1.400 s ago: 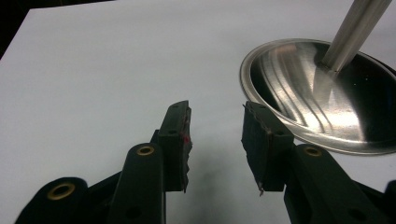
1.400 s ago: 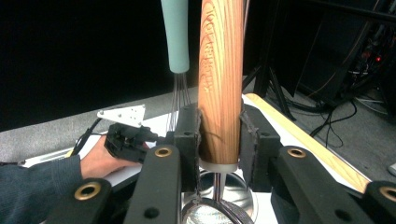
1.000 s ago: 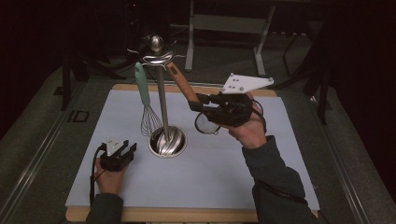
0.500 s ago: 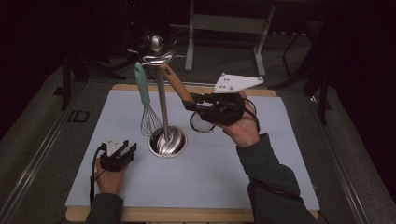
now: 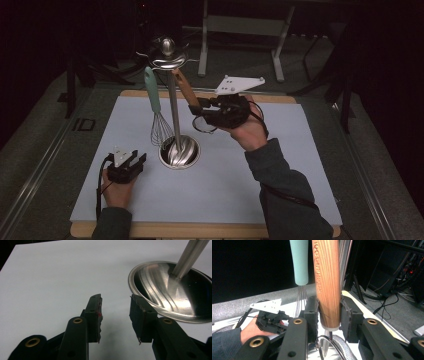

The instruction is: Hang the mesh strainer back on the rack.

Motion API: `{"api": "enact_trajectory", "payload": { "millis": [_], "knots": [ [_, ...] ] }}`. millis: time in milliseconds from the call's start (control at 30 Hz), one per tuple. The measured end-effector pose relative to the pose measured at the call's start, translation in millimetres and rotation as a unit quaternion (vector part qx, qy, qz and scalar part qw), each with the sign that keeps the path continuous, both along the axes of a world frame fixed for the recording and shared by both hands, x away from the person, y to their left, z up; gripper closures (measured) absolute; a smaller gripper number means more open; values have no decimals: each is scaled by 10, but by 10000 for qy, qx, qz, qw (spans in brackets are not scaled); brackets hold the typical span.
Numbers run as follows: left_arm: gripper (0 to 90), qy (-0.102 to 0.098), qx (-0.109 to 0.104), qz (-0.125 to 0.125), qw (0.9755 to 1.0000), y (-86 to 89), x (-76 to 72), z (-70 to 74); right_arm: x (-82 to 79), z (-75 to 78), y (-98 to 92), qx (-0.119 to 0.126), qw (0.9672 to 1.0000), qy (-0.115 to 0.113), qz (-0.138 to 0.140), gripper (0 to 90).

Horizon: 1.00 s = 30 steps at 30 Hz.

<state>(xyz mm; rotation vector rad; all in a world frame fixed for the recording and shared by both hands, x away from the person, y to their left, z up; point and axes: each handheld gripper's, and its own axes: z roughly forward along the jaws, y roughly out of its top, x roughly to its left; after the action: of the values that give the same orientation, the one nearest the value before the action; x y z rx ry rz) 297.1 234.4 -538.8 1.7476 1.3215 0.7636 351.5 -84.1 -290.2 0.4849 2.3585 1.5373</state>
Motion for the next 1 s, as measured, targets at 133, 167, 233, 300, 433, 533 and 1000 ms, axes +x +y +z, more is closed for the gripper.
{"api": "enact_trajectory", "payload": {
  "millis": [133,167,233,300,433,533,1000],
  "knots": [
    [617,0,-2,-3,10000,1,0,0,34,-15,44,-55,10000,48,-39,675],
    [617,0,-2,-3,10000,1,0,0,34,-15,44,-55,10000,48,-39,675],
    [617,1,7,-5,10000,0,0,0,38,-22,55,-94,9999,40,-56,651],
    [617,0,9,-4,10000,-1,0,0,37,-24,62,-126,9999,53,-42,634],
    [617,3,16,-8,10000,0,0,0,36,-28,75,-178,9998,4,-27,628],
    [617,5,13,-10,10000,-1,0,0,24,-30,71,-214,9998,-9,-10,625],
    [616,9,12,-7,10000,1,0,1,27,-106,29,-515,9987,-34,-34,582]
  ]
}}
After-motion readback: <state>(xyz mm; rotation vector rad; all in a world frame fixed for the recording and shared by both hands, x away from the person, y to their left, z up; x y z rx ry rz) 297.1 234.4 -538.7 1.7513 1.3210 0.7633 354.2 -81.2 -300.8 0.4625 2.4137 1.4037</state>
